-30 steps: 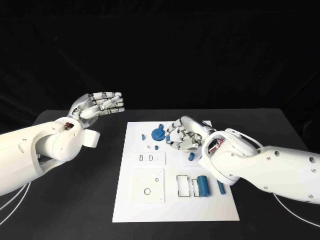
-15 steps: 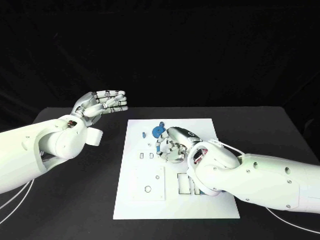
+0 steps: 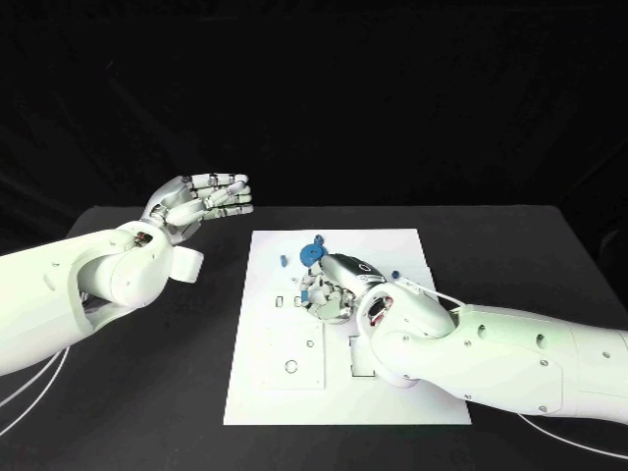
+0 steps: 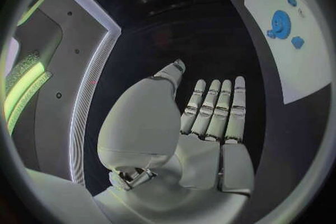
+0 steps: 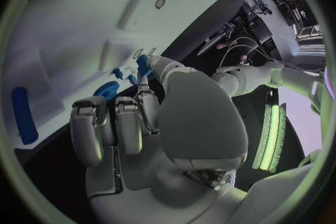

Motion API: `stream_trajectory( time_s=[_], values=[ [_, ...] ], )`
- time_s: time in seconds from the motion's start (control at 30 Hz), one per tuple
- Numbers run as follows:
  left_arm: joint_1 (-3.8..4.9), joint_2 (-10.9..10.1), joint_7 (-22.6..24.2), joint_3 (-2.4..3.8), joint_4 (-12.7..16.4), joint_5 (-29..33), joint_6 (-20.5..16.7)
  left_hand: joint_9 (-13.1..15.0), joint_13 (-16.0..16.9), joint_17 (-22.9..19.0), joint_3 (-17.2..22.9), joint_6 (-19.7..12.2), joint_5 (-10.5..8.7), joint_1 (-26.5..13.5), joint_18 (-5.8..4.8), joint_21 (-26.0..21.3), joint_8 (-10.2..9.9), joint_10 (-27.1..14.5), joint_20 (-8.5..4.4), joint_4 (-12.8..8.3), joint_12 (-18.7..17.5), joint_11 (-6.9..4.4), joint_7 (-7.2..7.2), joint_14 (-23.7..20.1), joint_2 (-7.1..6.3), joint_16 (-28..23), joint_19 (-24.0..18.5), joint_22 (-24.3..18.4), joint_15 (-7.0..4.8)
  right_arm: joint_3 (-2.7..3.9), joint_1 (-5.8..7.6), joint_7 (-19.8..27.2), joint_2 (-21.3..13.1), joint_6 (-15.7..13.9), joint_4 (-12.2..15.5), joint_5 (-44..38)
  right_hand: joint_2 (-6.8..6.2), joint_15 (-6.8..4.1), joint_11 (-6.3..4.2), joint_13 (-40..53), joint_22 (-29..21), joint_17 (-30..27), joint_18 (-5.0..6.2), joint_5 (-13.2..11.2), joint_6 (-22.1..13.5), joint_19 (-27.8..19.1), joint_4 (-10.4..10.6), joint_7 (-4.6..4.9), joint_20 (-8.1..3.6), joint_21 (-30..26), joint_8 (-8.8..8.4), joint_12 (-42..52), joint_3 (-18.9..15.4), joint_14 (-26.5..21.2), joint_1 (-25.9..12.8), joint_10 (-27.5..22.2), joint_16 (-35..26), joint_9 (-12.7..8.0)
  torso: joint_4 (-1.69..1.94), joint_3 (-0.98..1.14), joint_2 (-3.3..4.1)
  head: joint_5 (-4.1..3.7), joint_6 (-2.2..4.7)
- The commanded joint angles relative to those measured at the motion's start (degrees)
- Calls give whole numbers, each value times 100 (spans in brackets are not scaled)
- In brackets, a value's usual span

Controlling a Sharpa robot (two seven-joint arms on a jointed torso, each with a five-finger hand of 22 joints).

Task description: Assemble the parts on the task board

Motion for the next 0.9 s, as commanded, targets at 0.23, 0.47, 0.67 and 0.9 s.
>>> stream_trajectory(
  time_s=[0.23, 0.47, 0.67, 0.9],
  values=[
    [3, 1, 13, 4, 25, 5, 124, -6, 6, -5, 3, 42, 16, 68, 116, 22, 38, 21, 5, -18, 40, -3, 488, 5, -2, 15, 24, -2, -21, -19, -68, -69, 98, 106, -68, -424, -13, -23, 24, 442, 1506, 1217, -83, 8, 16, 600, -14, 13, -29, 31, 26, -24, -20, 537, -48, 5, -22, 36, -1, 6, -4, 11, -38],
    [3, -3, 6, 4, 24, 2, 133, -6, 6, -5, 3, 42, 16, 68, 116, 22, 38, 21, 5, -18, 40, -3, 488, 5, -2, 15, 24, -2, -21, -27, -95, -117, 131, 159, -110, -482, -30, -23, 24, 441, 1506, 1216, -83, -4, 8, 600, -16, 13, -28, 31, 29, -25, -26, 537, -61, 4, -23, 36, -4, 7, -4, 21, -55],
    [3, -6, -1, 4, 23, -2, 142, -9, 6, -15, 11, 50, 16, 65, 117, 17, 45, 35, 5, -24, 43, -2, 490, 7, -2, 14, 27, -6, -22, -31, -105, -171, 139, 193, -134, -551, -38, -23, 24, 436, 1506, 1208, -83, -9, 3, 600, -19, 13, -28, 31, 30, -32, -28, 536, -64, -1, -27, 36, -5, 7, -7, 20, -57],
    [3, -7, -6, 4, 22, -6, 150, -9, 6, -15, 11, 50, 16, 65, 117, 17, 45, 35, 5, -24, 43, -2, 490, 7, -2, 14, 27, -6, -22, -32, -107, -230, 142, 254, -155, -612, -42, -23, 23, 431, 1506, 1209, -83, -11, -1, 600, -23, 12, -28, 31, 30, -39, -27, 536, -63, -6, -27, 35, -5, 6, -9, 23, -62]
  ],
)
